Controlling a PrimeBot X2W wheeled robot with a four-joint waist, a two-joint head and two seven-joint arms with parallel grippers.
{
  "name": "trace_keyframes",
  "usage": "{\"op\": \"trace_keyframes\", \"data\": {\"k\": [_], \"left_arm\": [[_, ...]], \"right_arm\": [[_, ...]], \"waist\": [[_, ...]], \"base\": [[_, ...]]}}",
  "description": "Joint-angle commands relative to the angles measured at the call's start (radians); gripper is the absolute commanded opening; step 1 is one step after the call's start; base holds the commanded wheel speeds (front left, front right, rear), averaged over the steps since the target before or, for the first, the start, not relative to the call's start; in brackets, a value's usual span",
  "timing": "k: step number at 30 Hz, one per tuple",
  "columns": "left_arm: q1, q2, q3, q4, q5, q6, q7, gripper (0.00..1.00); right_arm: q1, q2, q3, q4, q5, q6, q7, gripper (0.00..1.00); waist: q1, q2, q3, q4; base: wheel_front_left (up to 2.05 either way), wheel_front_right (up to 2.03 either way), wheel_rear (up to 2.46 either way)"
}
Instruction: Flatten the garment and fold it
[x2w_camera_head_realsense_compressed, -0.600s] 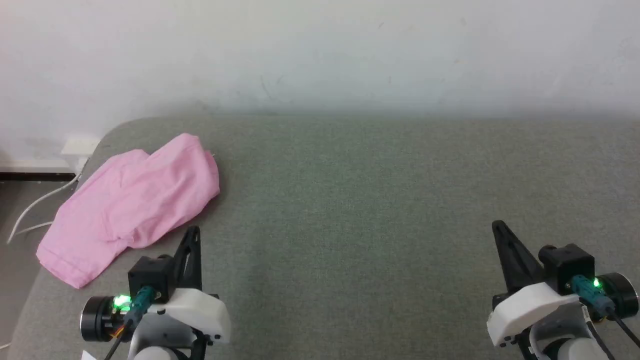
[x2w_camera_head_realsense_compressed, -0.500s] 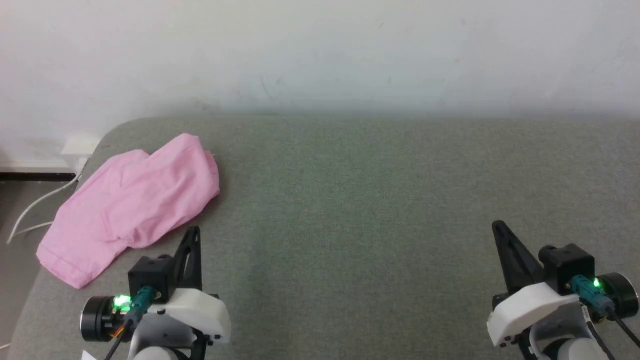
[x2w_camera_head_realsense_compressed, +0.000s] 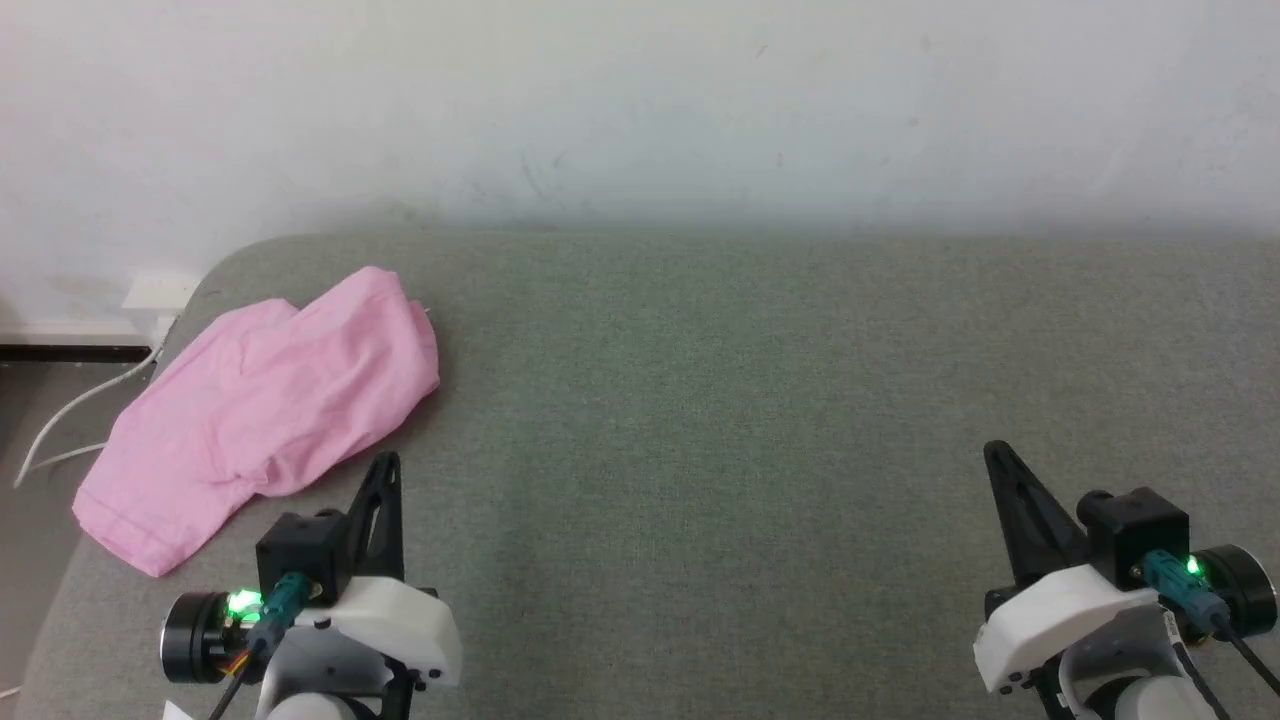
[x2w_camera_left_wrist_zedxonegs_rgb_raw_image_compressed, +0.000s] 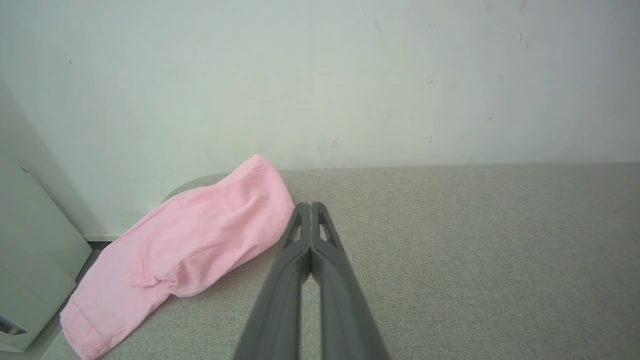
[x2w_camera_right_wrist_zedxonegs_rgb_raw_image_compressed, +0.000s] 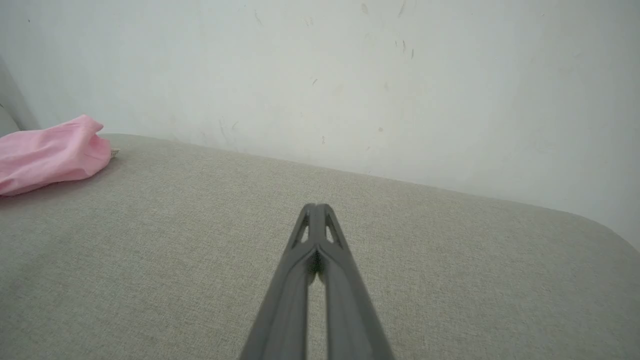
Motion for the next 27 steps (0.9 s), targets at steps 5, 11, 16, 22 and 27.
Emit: {"op": "trace_keyframes", "data": {"k": [5,11,16,22,27], "left_arm": [[0.006,-0.002,0.004,-0.004,0.007,-0.008,0.000,0.00],[0.000,0.000,0.000,0.000,0.000,0.000,0.000,1.00],[-0.001,0.000,-0.004,0.002,-0.003,0.003,-0.004,1.00],[-0.006,0.000,-0.013,0.011,-0.012,0.011,-0.016,1.00],[-0.011,0.000,-0.019,0.019,-0.019,0.018,-0.027,1.00]], "right_arm": [[-0.014,0.004,0.000,0.001,-0.004,-0.002,0.000,0.00],[0.000,0.000,0.000,0.000,0.000,0.000,0.000,1.00],[0.000,-0.001,-0.001,0.001,0.002,0.000,-0.003,1.00],[-0.003,0.000,-0.004,0.005,0.005,0.000,-0.013,1.00],[-0.004,0.000,-0.008,0.010,0.006,0.000,-0.021,1.00]], "waist": [[0.0000,0.0001,0.000,0.000],[0.0000,0.0000,0.000,0.000],[0.0001,0.0000,0.000,0.000],[0.0001,0.0000,0.000,0.004],[0.0001,0.0000,0.001,0.018]], "base": [[0.00,0.00,0.00],[0.00,0.00,0.00],[0.00,0.00,0.00],[0.00,0.00,0.00],[0.00,0.00,0.00]]}}
